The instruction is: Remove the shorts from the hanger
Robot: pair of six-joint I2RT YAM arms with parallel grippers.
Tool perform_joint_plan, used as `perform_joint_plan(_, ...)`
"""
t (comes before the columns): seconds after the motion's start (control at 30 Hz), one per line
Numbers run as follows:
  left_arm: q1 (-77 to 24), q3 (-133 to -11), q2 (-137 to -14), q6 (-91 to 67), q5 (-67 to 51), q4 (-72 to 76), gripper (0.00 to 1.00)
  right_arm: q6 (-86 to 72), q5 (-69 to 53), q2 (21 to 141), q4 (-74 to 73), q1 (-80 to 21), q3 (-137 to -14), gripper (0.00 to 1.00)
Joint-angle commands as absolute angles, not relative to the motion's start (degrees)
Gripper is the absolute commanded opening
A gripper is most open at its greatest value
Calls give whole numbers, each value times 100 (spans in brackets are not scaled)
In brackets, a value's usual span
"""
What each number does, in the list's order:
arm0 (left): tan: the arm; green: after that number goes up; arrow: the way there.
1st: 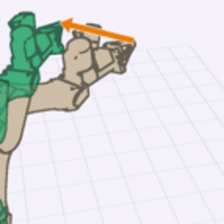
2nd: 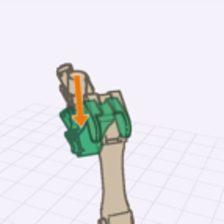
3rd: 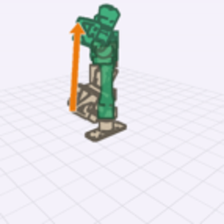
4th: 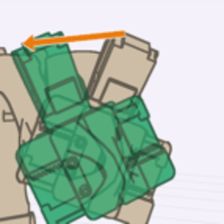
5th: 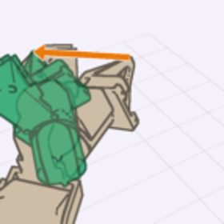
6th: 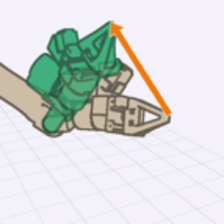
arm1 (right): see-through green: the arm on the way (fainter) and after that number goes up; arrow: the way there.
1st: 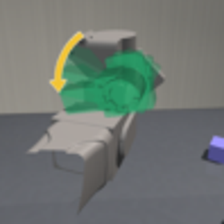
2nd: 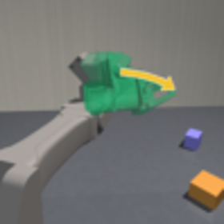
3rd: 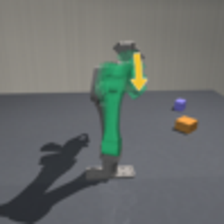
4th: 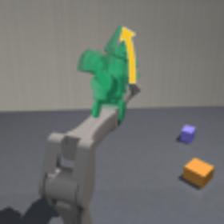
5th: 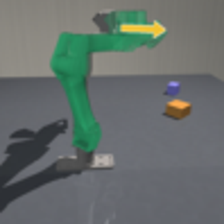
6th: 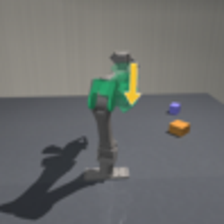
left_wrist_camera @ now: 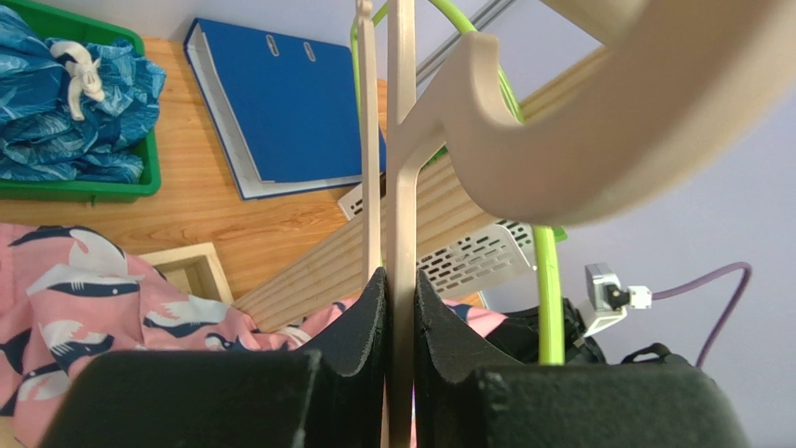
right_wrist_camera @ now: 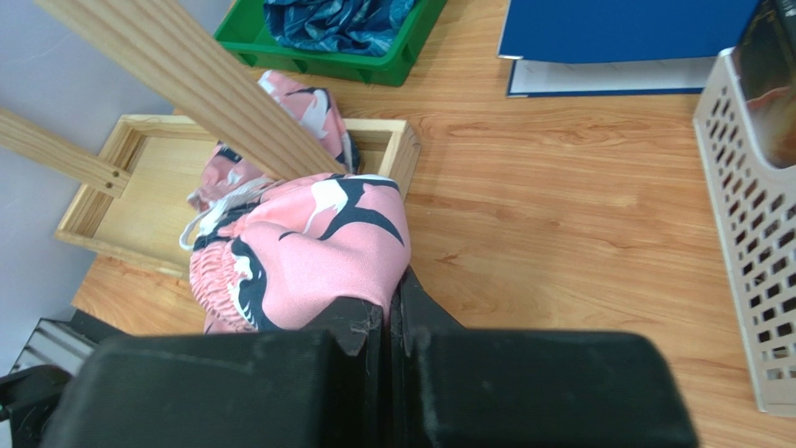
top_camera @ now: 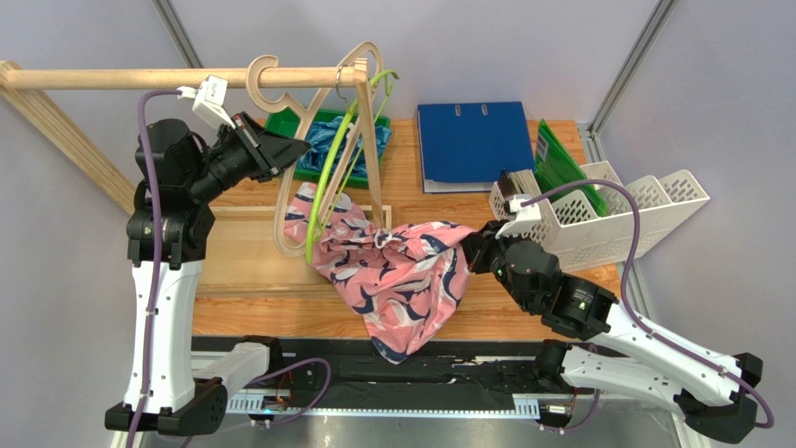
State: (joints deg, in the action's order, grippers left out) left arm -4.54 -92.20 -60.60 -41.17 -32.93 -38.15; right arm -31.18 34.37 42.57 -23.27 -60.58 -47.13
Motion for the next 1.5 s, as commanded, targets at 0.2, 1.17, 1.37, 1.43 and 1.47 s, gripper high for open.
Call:
perform_joint_plan(0.2,-483,-9026,-5688,-3666,-2989,-4104,33,-2374,3121,4623,-2874,-5046,-6327,0)
perform_joint_plan(1.17,-483,-7639,-3253,-2945,-976,-5977,53,-1257,3735,4404,-3999,-4148,-8270,0)
perform_joint_plan(1.37,-483,-7024,-3234,-2997,-1019,-5950,64,-1344,3578,4560,-3956,-4148,-8192,0)
perform_joint_plan(1.43,-483,-6917,-3252,-3032,-993,-5889,69,-1502,3262,4719,-3806,-4148,-8078,0)
perform_joint_plan(1.47,-483,-6839,-3269,-3050,-967,-5871,70,-1555,3139,4920,-3745,-4148,-8051,0)
